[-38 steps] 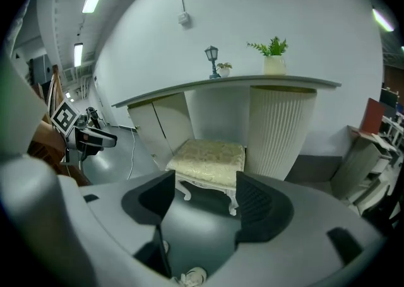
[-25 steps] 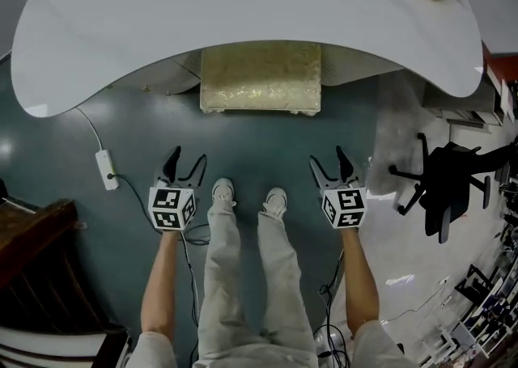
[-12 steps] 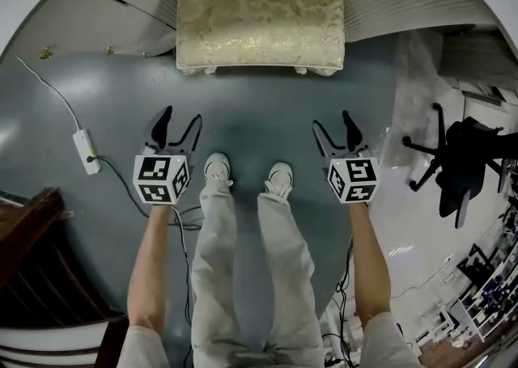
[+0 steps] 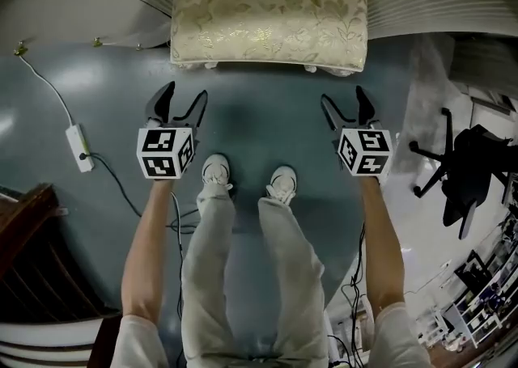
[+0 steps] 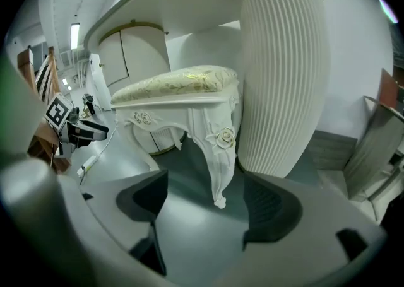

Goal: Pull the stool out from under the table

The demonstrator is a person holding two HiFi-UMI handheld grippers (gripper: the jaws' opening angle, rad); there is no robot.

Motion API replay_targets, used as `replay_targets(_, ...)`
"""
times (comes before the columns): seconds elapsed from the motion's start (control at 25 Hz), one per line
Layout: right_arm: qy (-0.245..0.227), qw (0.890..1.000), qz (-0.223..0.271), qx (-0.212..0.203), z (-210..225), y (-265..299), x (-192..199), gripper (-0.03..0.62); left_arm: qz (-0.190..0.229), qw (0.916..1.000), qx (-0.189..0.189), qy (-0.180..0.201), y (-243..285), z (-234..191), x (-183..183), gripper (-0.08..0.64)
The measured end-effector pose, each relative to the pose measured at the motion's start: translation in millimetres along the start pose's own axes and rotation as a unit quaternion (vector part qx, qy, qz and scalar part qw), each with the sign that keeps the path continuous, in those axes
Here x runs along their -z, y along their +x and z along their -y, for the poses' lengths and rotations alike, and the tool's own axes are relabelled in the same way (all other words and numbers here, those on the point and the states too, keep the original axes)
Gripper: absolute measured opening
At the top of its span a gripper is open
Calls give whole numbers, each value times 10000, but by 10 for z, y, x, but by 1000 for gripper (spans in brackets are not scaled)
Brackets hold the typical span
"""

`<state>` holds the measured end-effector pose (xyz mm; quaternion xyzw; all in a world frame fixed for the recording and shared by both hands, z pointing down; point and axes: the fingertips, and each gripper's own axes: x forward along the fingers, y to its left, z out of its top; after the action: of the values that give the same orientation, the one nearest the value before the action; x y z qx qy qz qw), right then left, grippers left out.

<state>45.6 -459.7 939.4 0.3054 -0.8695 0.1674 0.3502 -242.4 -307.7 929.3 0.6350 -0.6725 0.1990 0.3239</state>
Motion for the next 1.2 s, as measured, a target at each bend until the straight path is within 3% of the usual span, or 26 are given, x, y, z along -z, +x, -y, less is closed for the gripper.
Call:
replay_targets(0.16, -139, 9999, -45, -6, 101, 258, -45, 397, 20, 9998, -148, 95, 245, -64, -40, 290)
replay_targets(0.36, -222, 9997, 47, 58, 191, 507, -172, 397, 81, 9993, -366, 91, 505, -226, -137, 304)
replay_targets(0.64, -270, 9994, 186, 125, 241, 693, -294, 267, 87, 9996, -246, 55, 739, -296, -260, 302)
replay_targets(0.96, -328, 9991, 85, 266, 247, 672, -281, 249, 14, 9991, -214, 361, 724, -280, -256, 259)
replay_targets(1.2, -322, 9993, -106, 162, 237, 645, -298, 249, -162, 9991, -206, 344, 662, -260, -275, 258)
